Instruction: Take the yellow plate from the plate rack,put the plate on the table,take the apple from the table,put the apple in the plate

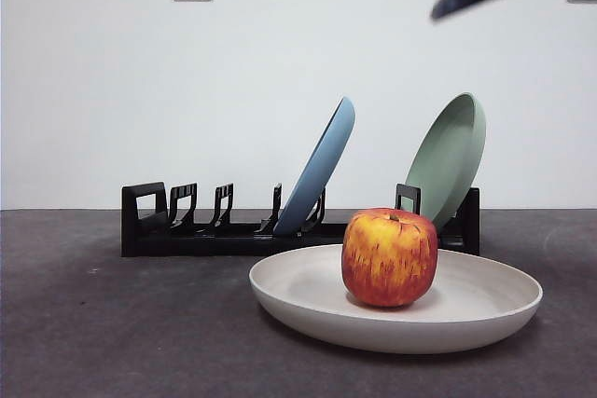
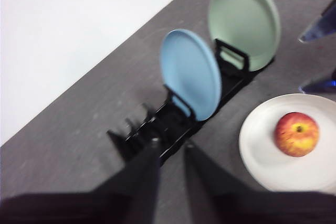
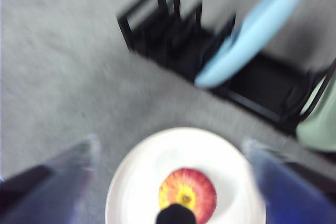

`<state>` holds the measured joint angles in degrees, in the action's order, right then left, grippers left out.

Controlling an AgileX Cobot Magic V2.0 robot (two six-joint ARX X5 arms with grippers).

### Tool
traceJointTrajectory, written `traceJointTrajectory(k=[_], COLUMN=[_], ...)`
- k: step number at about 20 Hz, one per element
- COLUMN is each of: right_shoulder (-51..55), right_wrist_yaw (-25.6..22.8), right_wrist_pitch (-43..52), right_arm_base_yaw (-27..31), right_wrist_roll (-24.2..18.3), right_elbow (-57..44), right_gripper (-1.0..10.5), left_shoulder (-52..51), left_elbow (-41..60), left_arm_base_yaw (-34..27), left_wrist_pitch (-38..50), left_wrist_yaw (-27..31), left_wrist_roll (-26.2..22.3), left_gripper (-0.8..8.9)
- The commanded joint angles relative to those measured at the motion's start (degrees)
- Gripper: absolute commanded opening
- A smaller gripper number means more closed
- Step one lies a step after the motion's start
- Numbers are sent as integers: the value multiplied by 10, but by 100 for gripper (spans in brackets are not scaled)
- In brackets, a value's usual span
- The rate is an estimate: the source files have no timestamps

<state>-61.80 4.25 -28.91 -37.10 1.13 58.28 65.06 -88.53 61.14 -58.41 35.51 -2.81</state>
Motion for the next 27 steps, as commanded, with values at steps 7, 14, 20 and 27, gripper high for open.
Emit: traceJointTrajectory(k=[7, 14, 20, 27], right_shoulder=[76, 149, 278, 284], right_wrist_yaw=[-50, -62, -85, -91], right_wrist_pitch=[-33, 2, 101, 97], right_arm_base_yaw=[4, 3, -13, -23], right_wrist_roll=[-12, 21, 86, 122], right_elbow=[1, -106, -288, -318], right_gripper=[-9, -10, -11, 1], left_shoulder=[-17, -191, -309, -312], left_elbow=[41, 350, 568, 613], left_arm_base_yaw=[-40, -43, -43, -42], left_wrist_pitch=[57, 274, 378, 399], left_wrist_yaw=[-61, -74, -103, -103], left_wrist_roll=[-51, -21, 54, 91], left_gripper=[-9, -10, -10, -3])
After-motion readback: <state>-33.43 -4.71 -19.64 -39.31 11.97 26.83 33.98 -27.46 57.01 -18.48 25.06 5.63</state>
